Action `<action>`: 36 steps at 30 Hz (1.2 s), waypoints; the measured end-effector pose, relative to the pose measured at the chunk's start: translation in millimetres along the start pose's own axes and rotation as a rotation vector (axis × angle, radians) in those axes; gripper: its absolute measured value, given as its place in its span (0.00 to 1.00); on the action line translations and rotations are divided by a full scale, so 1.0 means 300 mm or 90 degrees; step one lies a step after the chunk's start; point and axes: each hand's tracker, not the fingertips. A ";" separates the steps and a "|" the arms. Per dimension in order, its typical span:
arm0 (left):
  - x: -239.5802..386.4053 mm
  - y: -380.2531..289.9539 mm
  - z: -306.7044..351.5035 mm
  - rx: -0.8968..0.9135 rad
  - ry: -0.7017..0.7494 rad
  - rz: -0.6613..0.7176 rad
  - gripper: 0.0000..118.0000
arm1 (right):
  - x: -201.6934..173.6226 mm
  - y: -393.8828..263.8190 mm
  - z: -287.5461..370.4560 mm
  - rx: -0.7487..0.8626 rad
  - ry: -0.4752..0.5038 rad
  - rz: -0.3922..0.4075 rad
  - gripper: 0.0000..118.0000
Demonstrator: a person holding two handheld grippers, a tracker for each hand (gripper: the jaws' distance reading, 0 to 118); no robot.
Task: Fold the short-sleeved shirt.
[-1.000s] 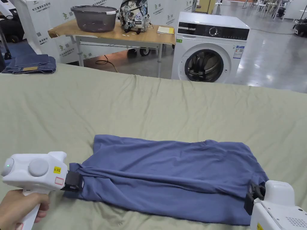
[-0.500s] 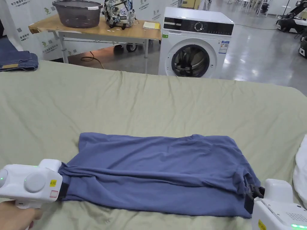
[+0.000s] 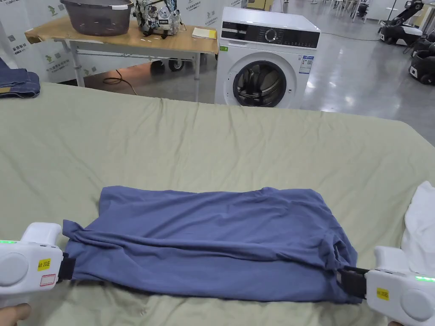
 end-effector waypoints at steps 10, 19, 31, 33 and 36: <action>0.019 -0.045 -0.023 -0.006 0.011 -0.004 0.02 | -0.116 -0.026 -0.088 -0.075 -0.023 0.076 0.07; 0.012 -0.027 0.080 0.035 0.005 -0.008 0.02 | -0.127 0.025 0.082 -0.038 -0.044 0.109 0.04; -0.040 -0.238 0.244 0.033 0.000 -0.019 0.02 | -0.092 -0.179 0.330 -0.038 -0.025 0.118 0.04; -0.045 -0.303 0.253 0.026 0.001 -0.017 0.02 | -0.095 -0.245 0.347 -0.058 -0.025 0.110 0.04; -0.052 -0.389 0.246 0.008 0.001 -0.012 0.02 | -0.094 -0.346 0.342 -0.093 -0.021 0.102 0.04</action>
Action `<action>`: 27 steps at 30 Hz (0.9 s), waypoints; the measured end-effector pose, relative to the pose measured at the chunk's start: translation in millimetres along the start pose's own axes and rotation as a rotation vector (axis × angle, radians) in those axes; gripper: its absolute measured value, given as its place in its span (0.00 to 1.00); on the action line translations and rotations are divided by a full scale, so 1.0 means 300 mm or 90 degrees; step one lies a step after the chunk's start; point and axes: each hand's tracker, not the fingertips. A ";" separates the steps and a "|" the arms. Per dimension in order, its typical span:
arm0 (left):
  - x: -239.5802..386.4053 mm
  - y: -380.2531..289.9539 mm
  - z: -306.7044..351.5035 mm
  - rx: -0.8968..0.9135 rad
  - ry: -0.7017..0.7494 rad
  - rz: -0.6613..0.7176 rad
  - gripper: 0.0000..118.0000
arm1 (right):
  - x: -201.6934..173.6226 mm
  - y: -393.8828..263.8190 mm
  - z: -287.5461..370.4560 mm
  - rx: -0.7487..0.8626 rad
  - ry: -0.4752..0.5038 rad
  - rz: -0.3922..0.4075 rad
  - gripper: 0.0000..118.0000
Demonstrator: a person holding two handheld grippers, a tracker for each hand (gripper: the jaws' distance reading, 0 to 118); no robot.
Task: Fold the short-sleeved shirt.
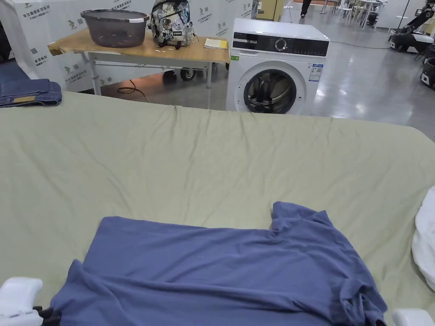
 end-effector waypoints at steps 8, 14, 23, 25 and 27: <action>-0.026 -0.081 -0.097 -0.039 -0.008 0.046 0.02 | 0.000 -0.096 -0.111 -0.022 -0.003 -0.033 0.04; -0.022 -0.069 -0.083 -0.036 -0.009 0.035 0.02 | -0.005 -0.090 -0.082 0.004 -0.014 -0.027 0.28; 0.025 0.056 0.027 0.110 -0.033 0.055 0.49 | -0.051 0.059 0.111 0.180 -0.049 -0.073 0.63; 0.049 0.100 0.037 0.153 -0.042 0.052 0.49 | -0.086 0.102 0.132 0.256 -0.057 -0.078 0.63; 0.079 0.139 0.038 0.186 -0.027 0.038 0.49 | -0.125 0.145 0.139 0.300 -0.038 -0.080 0.59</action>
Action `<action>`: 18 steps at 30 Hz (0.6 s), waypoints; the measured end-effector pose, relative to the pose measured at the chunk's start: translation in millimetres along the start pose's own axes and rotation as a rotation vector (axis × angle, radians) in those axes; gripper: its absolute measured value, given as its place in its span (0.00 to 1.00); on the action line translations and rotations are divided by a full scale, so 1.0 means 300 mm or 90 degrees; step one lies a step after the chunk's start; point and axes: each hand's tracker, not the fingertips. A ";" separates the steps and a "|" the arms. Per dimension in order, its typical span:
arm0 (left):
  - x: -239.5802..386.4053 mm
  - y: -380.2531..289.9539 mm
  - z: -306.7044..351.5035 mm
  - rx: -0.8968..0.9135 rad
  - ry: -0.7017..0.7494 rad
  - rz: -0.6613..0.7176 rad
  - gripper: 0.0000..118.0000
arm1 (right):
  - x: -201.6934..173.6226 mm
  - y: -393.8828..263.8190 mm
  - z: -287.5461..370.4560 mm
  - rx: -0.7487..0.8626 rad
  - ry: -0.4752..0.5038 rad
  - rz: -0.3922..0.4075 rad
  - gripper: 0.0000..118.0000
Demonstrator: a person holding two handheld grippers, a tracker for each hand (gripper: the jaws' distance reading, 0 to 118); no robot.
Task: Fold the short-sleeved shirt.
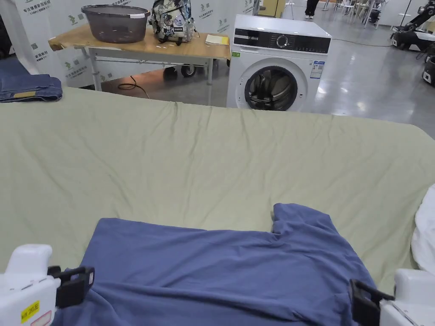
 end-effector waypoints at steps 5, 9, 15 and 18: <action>0.045 0.063 -0.069 0.059 0.016 -0.032 0.04 | -0.119 0.058 -0.064 0.054 0.022 -0.014 0.02; 0.043 0.101 -0.131 0.065 0.013 -0.021 0.00 | -0.180 0.082 -0.117 0.062 0.045 -0.037 0.00; -0.041 0.237 -0.274 0.041 0.025 -0.010 0.00 | -0.229 0.099 -0.177 0.056 0.064 -0.035 0.00; -0.122 0.320 -0.398 -0.027 0.008 0.009 0.00 | -0.232 0.100 -0.211 0.044 0.067 -0.021 0.00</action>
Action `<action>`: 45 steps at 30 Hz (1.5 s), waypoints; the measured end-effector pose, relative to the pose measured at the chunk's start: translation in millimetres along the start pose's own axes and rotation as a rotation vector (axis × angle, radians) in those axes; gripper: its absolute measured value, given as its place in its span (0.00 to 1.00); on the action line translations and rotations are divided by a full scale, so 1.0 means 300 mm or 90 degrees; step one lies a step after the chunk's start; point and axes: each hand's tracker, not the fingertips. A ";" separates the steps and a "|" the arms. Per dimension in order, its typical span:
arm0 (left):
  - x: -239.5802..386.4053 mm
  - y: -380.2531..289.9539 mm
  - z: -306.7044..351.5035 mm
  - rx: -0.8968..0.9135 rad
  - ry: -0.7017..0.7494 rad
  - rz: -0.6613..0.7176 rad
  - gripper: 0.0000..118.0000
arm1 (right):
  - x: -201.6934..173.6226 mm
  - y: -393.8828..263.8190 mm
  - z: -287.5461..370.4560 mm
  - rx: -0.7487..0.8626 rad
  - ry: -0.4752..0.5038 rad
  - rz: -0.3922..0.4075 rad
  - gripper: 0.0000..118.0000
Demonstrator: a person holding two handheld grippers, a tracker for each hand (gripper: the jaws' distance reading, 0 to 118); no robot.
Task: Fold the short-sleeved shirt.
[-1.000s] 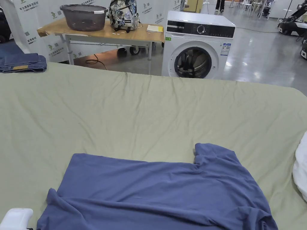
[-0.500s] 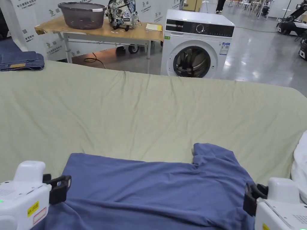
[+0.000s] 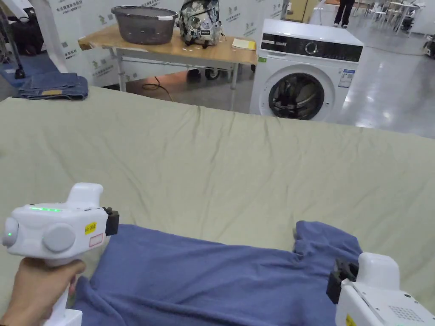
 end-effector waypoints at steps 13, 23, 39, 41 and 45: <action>-0.064 0.118 -0.321 -0.232 -0.040 0.064 0.63 | 0.069 -0.041 -0.076 -0.069 -0.026 0.024 0.00; 0.069 0.076 -0.325 -0.224 0.045 -0.029 0.01 | 0.105 -0.067 -0.093 -0.102 -0.040 0.027 0.00; 0.028 0.122 -0.191 -0.144 -0.006 -0.031 0.00 | 0.393 0.191 -0.395 -0.225 -0.055 -0.009 0.60; 0.031 0.120 -0.189 -0.137 -0.004 -0.034 0.00 | 0.432 0.203 -0.485 -0.259 -0.053 0.008 0.60; 0.031 0.119 -0.193 -0.135 -0.005 -0.029 0.00 | 0.486 0.174 -0.648 -0.346 -0.056 0.018 0.60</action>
